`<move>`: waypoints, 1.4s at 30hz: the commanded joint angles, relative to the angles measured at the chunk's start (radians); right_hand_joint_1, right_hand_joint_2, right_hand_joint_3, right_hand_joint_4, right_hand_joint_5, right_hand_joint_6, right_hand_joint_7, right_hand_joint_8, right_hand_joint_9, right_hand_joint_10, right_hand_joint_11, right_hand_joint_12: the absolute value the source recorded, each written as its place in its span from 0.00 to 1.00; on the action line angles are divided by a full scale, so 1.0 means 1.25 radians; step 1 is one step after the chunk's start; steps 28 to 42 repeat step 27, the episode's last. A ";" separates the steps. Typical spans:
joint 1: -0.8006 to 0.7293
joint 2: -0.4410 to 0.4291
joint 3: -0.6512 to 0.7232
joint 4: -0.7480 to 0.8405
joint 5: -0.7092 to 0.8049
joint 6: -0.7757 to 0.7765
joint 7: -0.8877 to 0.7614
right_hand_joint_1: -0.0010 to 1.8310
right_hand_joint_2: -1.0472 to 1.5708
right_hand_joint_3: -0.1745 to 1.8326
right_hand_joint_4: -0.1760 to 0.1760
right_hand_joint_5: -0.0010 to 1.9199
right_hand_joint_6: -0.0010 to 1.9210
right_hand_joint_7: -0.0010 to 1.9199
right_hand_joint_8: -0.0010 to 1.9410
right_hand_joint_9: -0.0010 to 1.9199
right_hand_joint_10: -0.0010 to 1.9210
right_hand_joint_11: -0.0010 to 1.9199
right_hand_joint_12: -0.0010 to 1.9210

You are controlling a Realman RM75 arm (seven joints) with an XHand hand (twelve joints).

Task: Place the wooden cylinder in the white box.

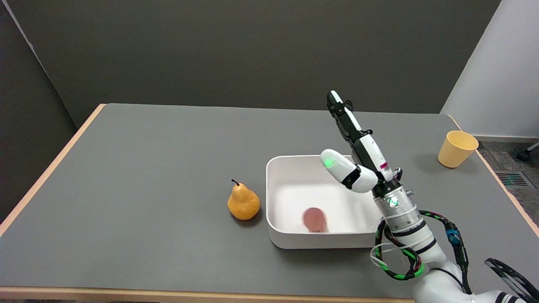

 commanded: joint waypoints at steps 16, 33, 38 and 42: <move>0.025 0.011 0.061 0.037 0.004 0.007 -0.002 0.20 0.64 0.40 0.33 0.00 0.00 0.00 0.00 0.00 0.00 0.00 0.00; -0.061 0.025 0.112 0.048 0.069 0.213 0.000 0.17 0.64 0.43 0.33 0.00 0.00 0.00 0.00 0.00 0.00 0.00 0.00; -0.061 0.025 0.112 0.048 0.069 0.213 0.000 0.17 0.64 0.43 0.33 0.00 0.00 0.00 0.00 0.00 0.00 0.00 0.00; -0.061 0.025 0.112 0.048 0.069 0.213 0.000 0.17 0.64 0.43 0.33 0.00 0.00 0.00 0.00 0.00 0.00 0.00 0.00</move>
